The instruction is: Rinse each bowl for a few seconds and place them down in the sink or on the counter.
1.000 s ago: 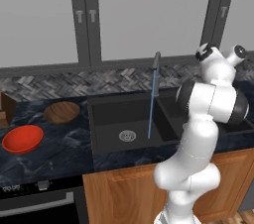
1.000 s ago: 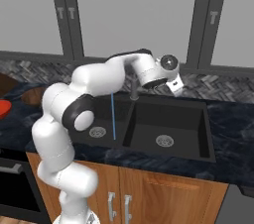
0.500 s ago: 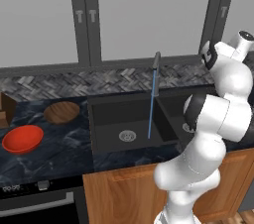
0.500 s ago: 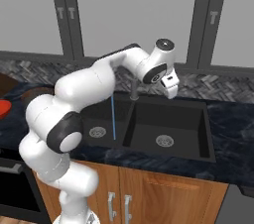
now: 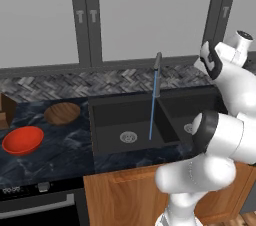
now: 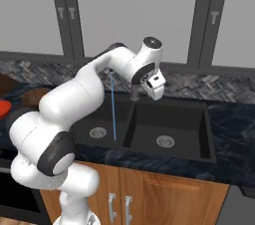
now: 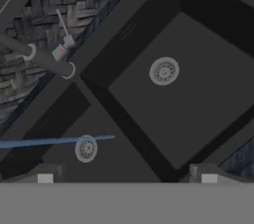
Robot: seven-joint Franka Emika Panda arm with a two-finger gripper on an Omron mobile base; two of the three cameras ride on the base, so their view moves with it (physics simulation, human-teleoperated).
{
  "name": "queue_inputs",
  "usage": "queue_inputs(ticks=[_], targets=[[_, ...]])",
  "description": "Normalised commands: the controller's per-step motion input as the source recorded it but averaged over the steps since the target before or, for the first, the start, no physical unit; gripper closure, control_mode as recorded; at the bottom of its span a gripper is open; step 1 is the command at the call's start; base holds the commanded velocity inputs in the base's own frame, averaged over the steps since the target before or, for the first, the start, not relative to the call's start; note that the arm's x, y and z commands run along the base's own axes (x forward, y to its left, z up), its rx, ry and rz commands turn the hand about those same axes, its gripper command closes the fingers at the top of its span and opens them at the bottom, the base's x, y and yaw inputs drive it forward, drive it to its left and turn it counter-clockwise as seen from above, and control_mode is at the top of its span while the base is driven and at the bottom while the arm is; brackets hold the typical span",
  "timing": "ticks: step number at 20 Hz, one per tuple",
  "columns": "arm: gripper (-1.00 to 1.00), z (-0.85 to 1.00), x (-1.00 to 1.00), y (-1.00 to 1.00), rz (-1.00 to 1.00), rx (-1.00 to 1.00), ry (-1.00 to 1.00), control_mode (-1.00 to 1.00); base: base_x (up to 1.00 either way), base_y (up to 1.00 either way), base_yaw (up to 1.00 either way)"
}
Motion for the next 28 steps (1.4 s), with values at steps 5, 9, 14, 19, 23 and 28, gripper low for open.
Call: queue_inputs(ticks=[5, 9, 14, 19, 23, 28], targets=[[-1.00, 0.03, -0.02, 0.78, 0.12, 0.00, 0.00, -1.00, 0.00, 0.00, 0.00], [-1.00, 0.00, 0.03, 0.63, 0.12, 0.03, 0.03, -1.00, 0.00, 0.00, 0.00], [-1.00, 0.00, 0.01, 0.64, 0.12, 0.03, 0.02, -1.00, 0.00, 0.00, 0.00], [-1.00, 0.00, 0.00, 0.75, 0.12, 0.00, 0.00, -1.00, 0.00, 0.00, 0.00], [-1.00, -0.02, 0.00, 0.81, 0.11, -0.01, 0.00, -1.00, 0.00, 0.00, 0.00], [-1.00, -0.08, 0.03, 0.82, 0.08, -0.02, 0.00, -1.00, 0.00, 0.00, 0.00]])
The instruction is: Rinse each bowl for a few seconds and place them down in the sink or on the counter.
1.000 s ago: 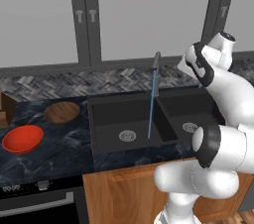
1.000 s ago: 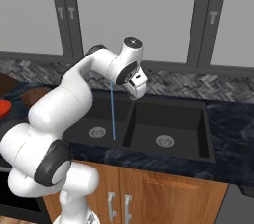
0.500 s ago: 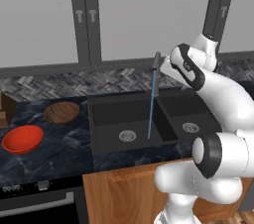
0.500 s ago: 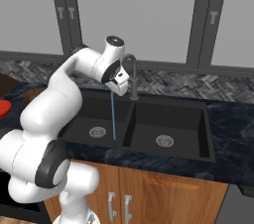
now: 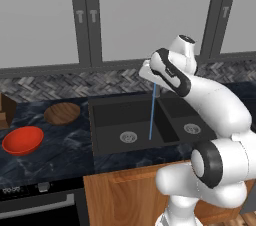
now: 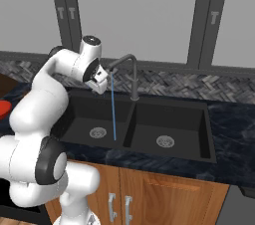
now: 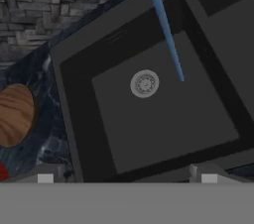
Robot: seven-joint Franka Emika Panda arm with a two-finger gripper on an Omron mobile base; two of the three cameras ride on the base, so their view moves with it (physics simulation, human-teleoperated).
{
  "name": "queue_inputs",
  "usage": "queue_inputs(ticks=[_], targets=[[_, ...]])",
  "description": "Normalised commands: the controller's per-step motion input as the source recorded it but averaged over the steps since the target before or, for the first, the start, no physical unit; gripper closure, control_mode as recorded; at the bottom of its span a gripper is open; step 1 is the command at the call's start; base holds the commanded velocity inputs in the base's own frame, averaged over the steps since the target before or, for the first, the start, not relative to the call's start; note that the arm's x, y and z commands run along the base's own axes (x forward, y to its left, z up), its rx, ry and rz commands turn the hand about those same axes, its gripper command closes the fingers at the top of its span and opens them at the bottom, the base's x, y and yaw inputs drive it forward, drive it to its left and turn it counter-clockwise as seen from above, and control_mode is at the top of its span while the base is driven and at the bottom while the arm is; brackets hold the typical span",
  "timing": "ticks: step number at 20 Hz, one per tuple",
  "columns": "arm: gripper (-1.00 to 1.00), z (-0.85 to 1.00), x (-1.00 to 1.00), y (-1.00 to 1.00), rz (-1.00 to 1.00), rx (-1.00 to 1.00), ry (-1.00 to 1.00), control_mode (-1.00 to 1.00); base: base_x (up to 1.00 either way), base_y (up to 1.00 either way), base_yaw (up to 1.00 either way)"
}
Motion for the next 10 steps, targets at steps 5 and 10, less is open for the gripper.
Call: queue_inputs(ticks=[5, 10], targets=[[-1.00, -0.10, 0.10, 0.79, 0.03, -0.05, 0.00, -1.00, 0.00, 0.00, 0.00], [-1.00, -0.22, 0.22, 0.68, 0.01, -0.02, 0.00, -1.00, 0.00, 0.00, 0.00]])
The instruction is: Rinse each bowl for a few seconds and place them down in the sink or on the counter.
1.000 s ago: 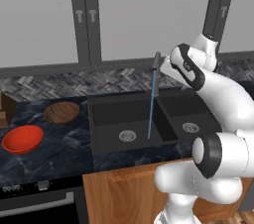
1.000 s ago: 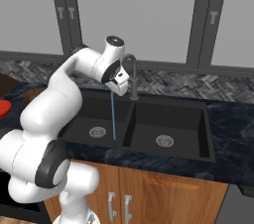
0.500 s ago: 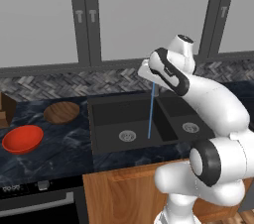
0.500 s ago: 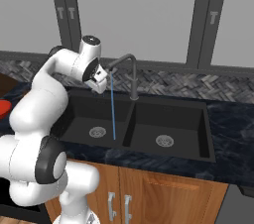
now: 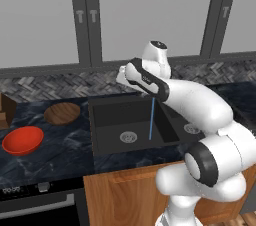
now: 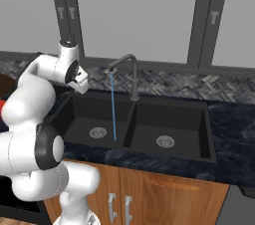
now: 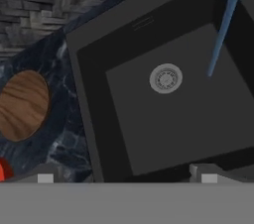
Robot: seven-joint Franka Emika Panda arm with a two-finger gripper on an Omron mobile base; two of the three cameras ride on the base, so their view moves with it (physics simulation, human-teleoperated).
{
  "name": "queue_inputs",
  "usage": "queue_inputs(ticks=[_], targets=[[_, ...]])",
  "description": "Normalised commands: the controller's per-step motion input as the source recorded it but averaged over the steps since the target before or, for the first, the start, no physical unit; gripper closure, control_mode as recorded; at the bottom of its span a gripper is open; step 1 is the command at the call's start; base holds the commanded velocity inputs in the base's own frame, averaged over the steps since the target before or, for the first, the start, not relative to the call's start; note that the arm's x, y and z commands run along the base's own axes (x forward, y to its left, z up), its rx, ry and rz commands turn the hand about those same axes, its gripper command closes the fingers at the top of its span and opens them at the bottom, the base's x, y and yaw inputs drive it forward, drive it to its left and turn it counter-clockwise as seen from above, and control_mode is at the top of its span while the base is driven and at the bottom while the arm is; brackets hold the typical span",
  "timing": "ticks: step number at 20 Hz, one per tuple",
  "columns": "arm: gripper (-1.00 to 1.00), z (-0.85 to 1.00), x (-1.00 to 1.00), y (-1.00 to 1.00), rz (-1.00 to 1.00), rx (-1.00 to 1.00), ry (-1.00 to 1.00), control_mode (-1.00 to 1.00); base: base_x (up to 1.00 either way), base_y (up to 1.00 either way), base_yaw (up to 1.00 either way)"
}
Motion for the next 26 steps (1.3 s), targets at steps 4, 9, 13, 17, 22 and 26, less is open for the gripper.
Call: queue_inputs(ticks=[4, 9, 13, 17, 22, 26], targets=[[-1.00, -0.32, 0.32, 0.62, 0.01, 0.00, 0.00, -1.00, 0.00, 0.00, 0.00], [-1.00, -0.31, 0.42, 0.49, 0.00, 0.03, 0.01, -1.00, 0.00, 0.00, 0.00], [-1.00, -0.14, 0.33, 0.33, 0.00, 0.02, 0.00, -1.00, 0.00, 0.00, 0.00], [-1.00, -0.15, 0.26, 0.43, 0.00, 0.02, 0.00, -1.00, 0.00, 0.00, 0.00], [-1.00, -0.15, 0.15, 0.46, 0.00, 0.01, 0.02, -1.00, 0.00, 0.00, 0.00], [-1.00, -0.16, 0.05, 0.35, 0.00, 0.00, 0.03, -1.00, 0.00, 0.00, 0.00]])
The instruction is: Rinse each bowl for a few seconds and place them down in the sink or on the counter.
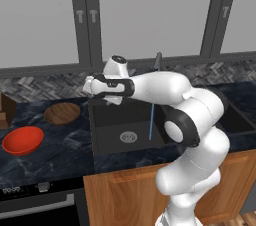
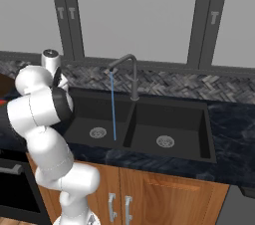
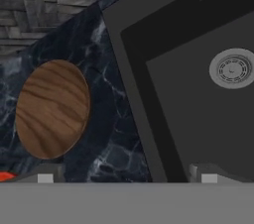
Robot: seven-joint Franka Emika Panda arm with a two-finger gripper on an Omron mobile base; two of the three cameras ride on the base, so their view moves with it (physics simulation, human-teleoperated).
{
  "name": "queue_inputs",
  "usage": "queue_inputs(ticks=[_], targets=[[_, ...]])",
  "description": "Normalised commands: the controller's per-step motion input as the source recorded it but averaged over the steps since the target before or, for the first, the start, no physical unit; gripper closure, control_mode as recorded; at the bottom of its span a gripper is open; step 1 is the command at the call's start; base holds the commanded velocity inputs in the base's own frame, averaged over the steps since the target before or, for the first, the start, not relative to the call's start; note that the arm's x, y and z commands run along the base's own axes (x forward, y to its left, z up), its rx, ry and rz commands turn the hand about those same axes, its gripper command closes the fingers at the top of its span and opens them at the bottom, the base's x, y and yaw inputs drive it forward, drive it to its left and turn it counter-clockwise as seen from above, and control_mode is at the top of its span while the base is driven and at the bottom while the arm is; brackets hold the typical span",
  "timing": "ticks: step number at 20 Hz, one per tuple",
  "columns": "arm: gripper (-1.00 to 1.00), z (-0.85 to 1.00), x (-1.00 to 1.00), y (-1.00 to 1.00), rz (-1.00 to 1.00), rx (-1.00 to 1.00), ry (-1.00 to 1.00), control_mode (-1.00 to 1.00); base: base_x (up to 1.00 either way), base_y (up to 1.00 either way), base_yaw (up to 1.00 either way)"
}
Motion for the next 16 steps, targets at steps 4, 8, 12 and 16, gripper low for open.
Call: queue_inputs(ticks=[4, 8, 12, 16], targets=[[-1.00, -0.09, 0.12, 0.21, -0.01, 0.00, 0.01, -1.00, 0.00, 0.00, 0.00], [-1.00, -0.13, 0.14, 0.26, -0.01, 0.00, 0.00, -1.00, 0.00, 0.00, 0.00], [-1.00, -0.19, 0.20, 0.20, -0.02, 0.02, 0.02, -1.00, 0.00, 0.00, 0.00], [-1.00, -0.15, 0.09, 0.10, -0.01, 0.01, 0.00, -1.00, 0.00, 0.00, 0.00]])
